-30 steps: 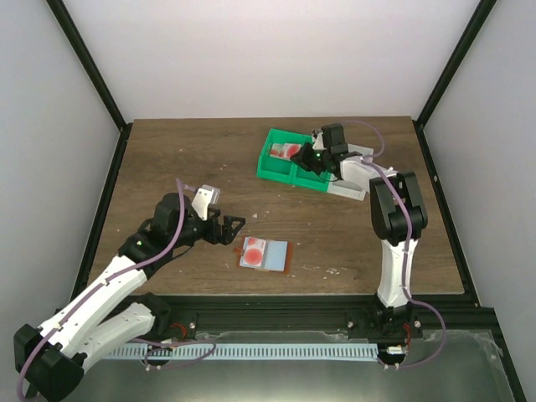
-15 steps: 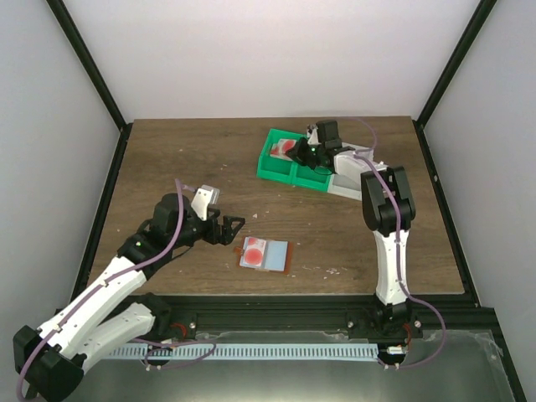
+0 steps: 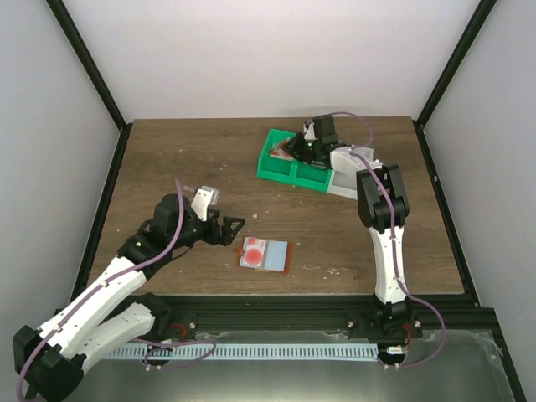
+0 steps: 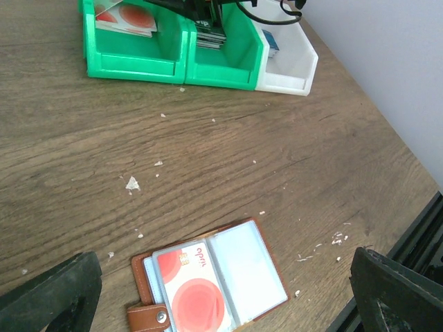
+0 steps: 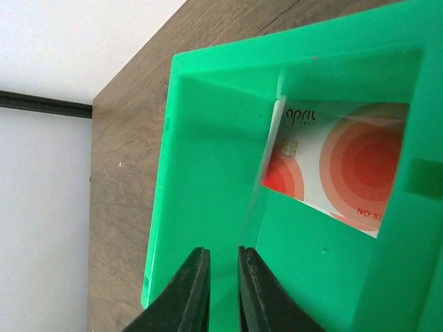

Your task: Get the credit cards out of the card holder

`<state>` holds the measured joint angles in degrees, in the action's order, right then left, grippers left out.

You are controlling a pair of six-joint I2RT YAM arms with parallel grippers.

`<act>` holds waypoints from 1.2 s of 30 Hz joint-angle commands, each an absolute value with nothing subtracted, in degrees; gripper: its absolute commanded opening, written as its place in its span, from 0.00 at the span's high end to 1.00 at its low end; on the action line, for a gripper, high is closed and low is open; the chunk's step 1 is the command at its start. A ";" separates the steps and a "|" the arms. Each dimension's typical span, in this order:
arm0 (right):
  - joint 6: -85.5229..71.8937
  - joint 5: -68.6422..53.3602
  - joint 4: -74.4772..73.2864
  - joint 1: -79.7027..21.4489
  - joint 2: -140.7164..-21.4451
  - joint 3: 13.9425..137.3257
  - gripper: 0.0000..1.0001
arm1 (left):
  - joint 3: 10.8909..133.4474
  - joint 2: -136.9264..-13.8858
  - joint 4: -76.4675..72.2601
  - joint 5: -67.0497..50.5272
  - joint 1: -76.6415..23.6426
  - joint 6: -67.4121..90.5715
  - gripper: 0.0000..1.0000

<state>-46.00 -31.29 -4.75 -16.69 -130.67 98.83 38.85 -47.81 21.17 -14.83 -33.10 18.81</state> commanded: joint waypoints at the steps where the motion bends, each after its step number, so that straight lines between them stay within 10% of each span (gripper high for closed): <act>1: -46.31 -29.62 -6.90 -16.94 -132.36 101.73 0.86 | 38.30 -47.47 20.74 -15.03 -33.09 18.14 0.00; 24: -43.44 -30.09 -10.36 -16.96 -127.21 101.81 0.82 | 40.59 -49.87 22.73 -14.28 -33.13 17.88 0.00; 36: -38.72 -29.62 -10.52 -16.93 -107.40 82.24 0.76 | 39.64 -52.78 22.68 -14.18 -33.12 24.95 0.04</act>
